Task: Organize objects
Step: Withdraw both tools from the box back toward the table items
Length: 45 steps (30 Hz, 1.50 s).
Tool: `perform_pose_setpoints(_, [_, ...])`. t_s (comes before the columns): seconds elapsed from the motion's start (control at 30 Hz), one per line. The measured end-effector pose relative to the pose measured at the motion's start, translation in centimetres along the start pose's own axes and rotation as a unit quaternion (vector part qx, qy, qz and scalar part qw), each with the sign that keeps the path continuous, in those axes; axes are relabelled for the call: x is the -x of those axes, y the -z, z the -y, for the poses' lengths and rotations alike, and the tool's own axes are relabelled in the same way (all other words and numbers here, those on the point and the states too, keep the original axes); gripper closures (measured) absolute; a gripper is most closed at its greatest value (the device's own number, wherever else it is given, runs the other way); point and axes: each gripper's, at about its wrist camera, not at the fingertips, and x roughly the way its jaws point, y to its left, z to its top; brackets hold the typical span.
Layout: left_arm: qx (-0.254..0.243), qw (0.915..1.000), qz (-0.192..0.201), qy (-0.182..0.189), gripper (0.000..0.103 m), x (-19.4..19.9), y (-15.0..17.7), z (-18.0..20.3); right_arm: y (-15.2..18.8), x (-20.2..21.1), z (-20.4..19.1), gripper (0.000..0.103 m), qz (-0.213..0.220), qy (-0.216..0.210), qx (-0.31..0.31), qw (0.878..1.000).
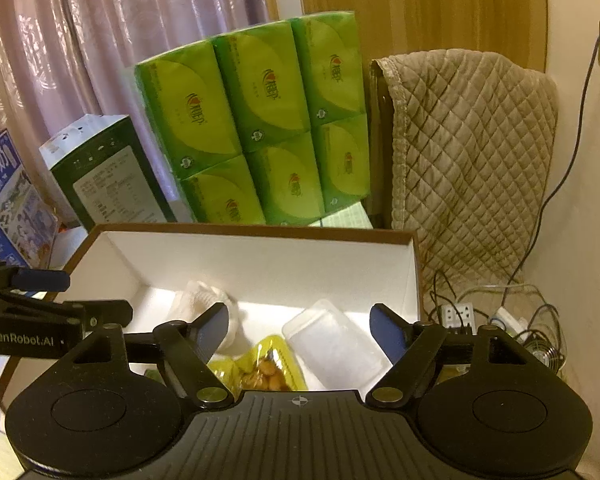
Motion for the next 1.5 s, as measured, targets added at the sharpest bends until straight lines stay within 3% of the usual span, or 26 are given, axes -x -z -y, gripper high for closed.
perform_pose_setpoints(0.7, [0.025,0.9989,0.039,0.008,0.013,9.5,3.3,0.6,3.2,9.1,-1.6,0.028,0.021,-0.004,-0.023,1.0])
perform_pose_setpoints(1.33, [0.048,0.997,0.061,0.007,0.011,18.7,11.7,-1.9,9.6,15.1,-6.1,0.028,-0.008,-0.014,-0.038,0.999])
perform_pose_setpoints(1.5, [0.059,0.9968,0.055,0.004,0.006,20.1,14.0,-3.1,11.6,15.7,-7.1,0.028,-0.026,-0.011,-0.042,0.999])
